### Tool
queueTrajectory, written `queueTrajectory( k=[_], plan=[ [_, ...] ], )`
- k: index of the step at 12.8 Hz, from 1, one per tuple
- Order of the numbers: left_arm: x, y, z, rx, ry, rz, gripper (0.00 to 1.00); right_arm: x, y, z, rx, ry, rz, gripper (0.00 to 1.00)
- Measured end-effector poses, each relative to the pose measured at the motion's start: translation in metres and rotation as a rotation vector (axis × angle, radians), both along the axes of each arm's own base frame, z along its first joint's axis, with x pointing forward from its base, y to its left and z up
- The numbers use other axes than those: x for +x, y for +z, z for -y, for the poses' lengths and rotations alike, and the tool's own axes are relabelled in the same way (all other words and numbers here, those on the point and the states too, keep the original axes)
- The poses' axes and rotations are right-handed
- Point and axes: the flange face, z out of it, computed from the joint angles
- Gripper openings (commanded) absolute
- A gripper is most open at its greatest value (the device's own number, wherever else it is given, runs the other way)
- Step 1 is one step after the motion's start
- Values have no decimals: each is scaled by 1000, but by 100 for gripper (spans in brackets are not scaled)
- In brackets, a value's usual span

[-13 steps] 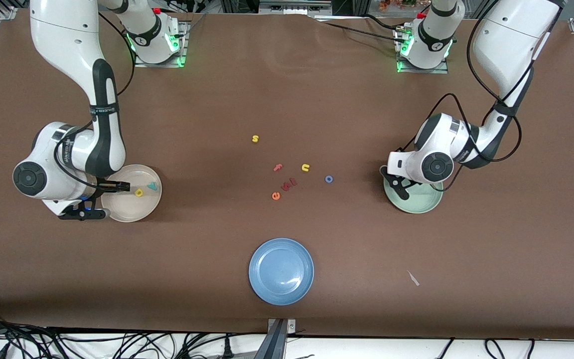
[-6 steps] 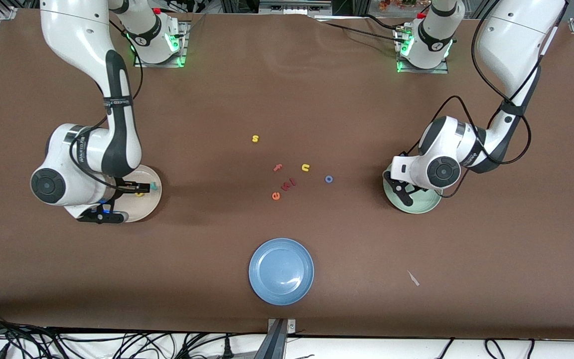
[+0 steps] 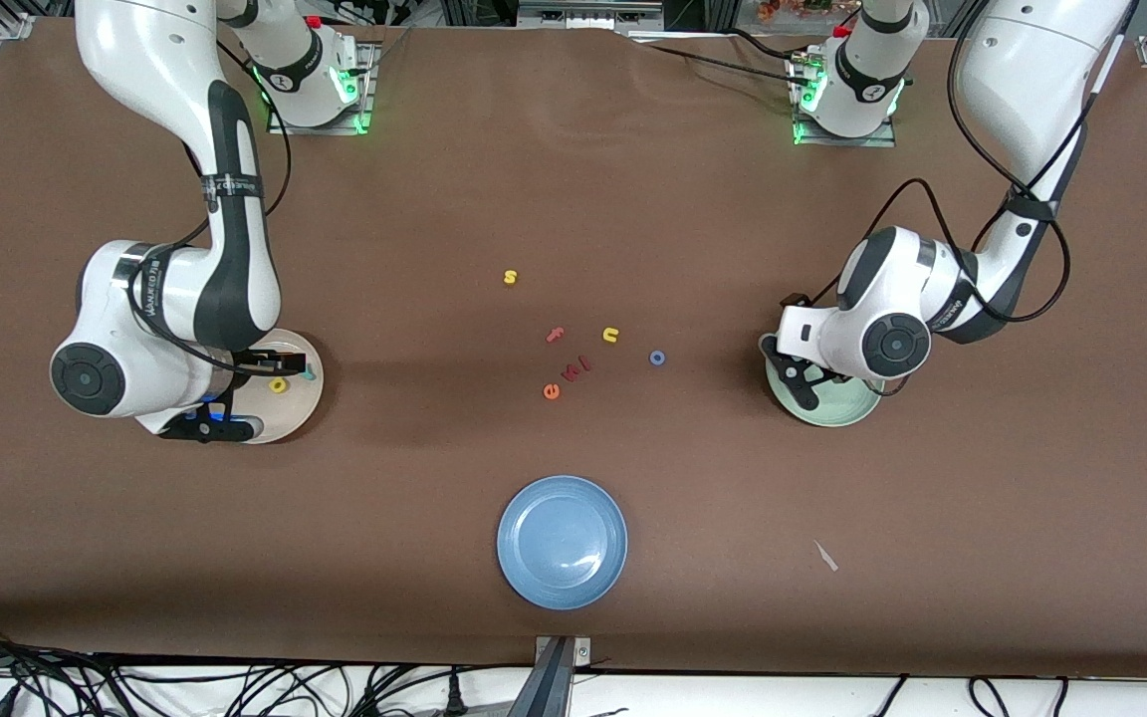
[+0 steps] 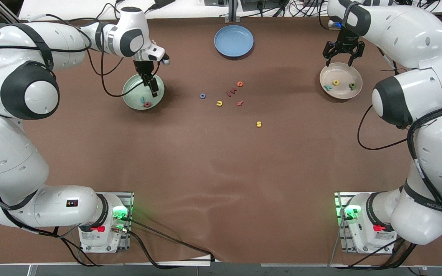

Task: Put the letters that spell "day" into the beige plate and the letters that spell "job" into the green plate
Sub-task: 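Retract the right arm to rest while the left gripper reaches the blue o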

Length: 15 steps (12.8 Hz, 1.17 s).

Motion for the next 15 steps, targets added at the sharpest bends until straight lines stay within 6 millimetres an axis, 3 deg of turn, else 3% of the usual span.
queueTrajectory(
  k=[2,5,7,10,13,15],
  plan=[
    [-1,13,24,-15,37,1,100,-2,11,-6,-15,-15,7,100],
    [-12,14,57,40,145,4,100,-16,35,-38,-51,-18,13,100],
    [-14,23,86,86,281,42,100,-26,56,-48,-48,8,27,100],
    [-6,41,130,111,521,124,100,-37,106,-31,15,6,78,100],
    [2,28,137,116,707,148,100,-55,162,-15,33,5,132,100],
    [-8,15,159,135,790,149,99,-66,192,1,10,0,162,100]
  ],
)
